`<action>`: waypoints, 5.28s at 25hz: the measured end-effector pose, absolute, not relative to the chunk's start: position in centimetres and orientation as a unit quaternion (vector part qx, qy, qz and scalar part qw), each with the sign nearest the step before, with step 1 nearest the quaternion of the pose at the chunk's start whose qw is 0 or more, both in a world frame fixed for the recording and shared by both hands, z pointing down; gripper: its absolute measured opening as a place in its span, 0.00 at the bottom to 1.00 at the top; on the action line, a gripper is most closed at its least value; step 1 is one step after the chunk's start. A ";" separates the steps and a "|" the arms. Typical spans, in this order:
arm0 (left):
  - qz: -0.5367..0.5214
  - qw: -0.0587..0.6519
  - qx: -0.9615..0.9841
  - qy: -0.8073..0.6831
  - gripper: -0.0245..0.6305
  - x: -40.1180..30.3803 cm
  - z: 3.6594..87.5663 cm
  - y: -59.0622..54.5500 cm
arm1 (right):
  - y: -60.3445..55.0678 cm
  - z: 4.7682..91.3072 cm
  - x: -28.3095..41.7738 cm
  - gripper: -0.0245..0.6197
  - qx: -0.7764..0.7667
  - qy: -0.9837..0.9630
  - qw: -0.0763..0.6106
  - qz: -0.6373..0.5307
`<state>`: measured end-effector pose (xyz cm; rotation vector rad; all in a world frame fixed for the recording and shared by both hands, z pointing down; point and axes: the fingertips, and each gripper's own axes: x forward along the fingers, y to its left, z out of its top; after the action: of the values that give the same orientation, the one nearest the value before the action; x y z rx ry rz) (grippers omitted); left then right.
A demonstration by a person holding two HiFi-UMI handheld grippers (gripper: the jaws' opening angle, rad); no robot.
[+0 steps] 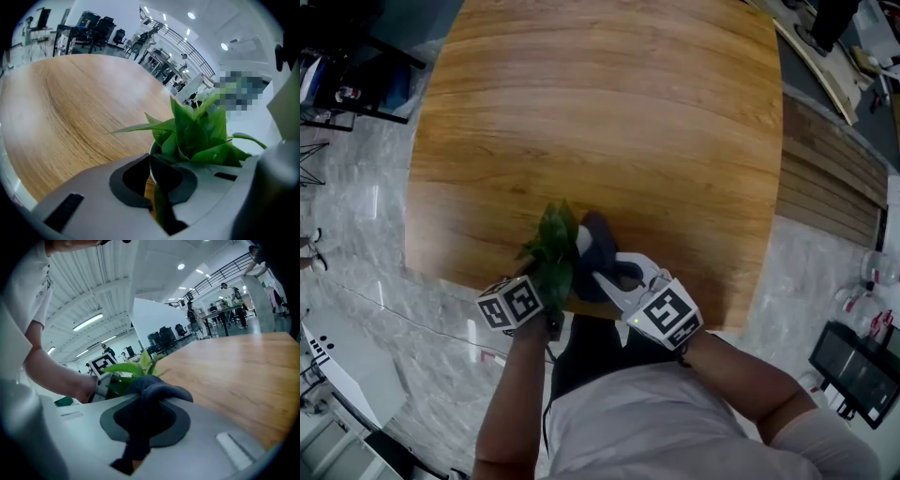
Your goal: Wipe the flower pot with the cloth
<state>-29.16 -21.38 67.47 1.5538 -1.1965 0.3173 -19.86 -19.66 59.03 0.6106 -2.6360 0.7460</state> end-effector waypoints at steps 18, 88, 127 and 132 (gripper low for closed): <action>0.076 0.616 0.610 -0.493 0.06 -28.3 67.9 -20.5 | -16.1 64.6 -19.8 0.09 0.187 -0.912 0.239 0.276; 0.218 0.463 0.707 -0.488 0.06 -24.9 64.2 -22.1 | -24.7 58.3 -10.0 0.09 0.370 -0.894 0.177 0.180; 0.026 0.175 0.834 -0.522 0.05 -17.1 28.8 -22.4 | -22.2 30.2 -5.2 0.09 0.351 -0.934 0.033 0.060; 0.007 0.135 0.837 -0.530 0.05 -16.9 25.1 -22.2 | -22.3 26.9 -5.7 0.09 0.350 -0.936 0.015 0.042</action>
<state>-16.88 -22.20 25.05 2.4261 -1.5343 0.0204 -5.68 -22.33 26.88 1.0882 -2.9114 0.1322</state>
